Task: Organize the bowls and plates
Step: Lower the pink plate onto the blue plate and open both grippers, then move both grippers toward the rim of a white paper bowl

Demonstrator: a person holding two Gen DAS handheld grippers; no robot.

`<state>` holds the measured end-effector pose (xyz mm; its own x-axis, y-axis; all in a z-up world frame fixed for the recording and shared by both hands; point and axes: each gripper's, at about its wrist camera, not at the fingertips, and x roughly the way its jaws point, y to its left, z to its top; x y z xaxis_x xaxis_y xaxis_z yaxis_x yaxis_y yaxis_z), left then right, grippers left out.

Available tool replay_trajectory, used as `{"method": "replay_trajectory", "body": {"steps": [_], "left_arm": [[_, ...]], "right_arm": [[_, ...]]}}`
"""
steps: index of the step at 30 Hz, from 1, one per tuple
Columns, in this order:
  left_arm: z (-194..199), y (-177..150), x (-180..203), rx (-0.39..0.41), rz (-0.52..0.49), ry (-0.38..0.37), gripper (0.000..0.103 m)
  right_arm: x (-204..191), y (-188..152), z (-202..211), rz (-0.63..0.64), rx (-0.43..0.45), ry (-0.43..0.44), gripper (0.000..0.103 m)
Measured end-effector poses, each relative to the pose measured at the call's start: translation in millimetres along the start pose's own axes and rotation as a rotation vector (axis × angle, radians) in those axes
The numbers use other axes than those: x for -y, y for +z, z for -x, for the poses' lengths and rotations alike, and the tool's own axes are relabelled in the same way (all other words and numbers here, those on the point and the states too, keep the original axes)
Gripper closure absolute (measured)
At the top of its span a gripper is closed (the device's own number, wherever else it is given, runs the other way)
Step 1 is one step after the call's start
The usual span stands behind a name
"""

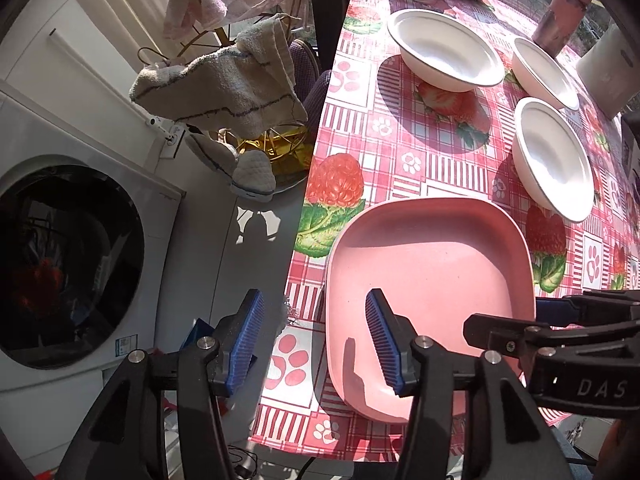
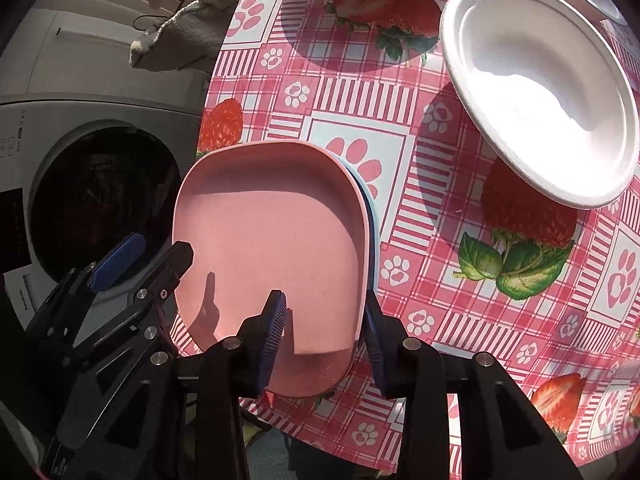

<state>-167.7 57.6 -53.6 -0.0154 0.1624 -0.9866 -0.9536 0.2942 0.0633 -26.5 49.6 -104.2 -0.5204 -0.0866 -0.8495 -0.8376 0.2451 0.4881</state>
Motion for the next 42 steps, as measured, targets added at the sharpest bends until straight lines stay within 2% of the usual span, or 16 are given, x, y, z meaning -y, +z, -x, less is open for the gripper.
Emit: {"method": "replay_trajectory", "body": {"steps": [1,2,3,9,14,23,34,42], "left_arm": [[2.5,1.7,-4.3,0.006,0.019,-0.001,0.042],[4.8,3.1,-8.4,0.012,0.037,-0.016,0.040],[6.8,4.5,-12.0,0.015,0.053,-0.033,0.037],[16.2,7.5,-16.4,0.013,0.076,-0.070,0.034],[21.3,9.8,6.9,0.016,0.007,-0.084,0.034],[25.7,18.6,65.6,0.015,-0.147,-0.133,0.034],[23.9,49.9,108.9,0.007,-0.190,-0.163,0.034],[6.6,86.9,136.2,-0.015,-0.187,-0.158,0.034]], "right_arm": [[1.5,-0.7,3.5,-0.001,0.010,-0.036,0.020],[3.1,-1.7,8.2,0.004,0.024,-0.050,0.002],[3.9,-2.5,13.6,0.009,0.041,-0.033,0.001],[26.6,-4.9,47.7,-0.057,0.144,-0.001,0.001],[64.9,-12.3,58.2,-0.182,0.175,-0.074,0.001],[121.0,-31.4,67.2,-0.331,0.168,-0.074,0.001],[158.6,-28.3,86.4,-0.375,0.178,-0.096,0.001],[180.3,7.3,101.4,-0.356,0.190,-0.159,0.001]]}}
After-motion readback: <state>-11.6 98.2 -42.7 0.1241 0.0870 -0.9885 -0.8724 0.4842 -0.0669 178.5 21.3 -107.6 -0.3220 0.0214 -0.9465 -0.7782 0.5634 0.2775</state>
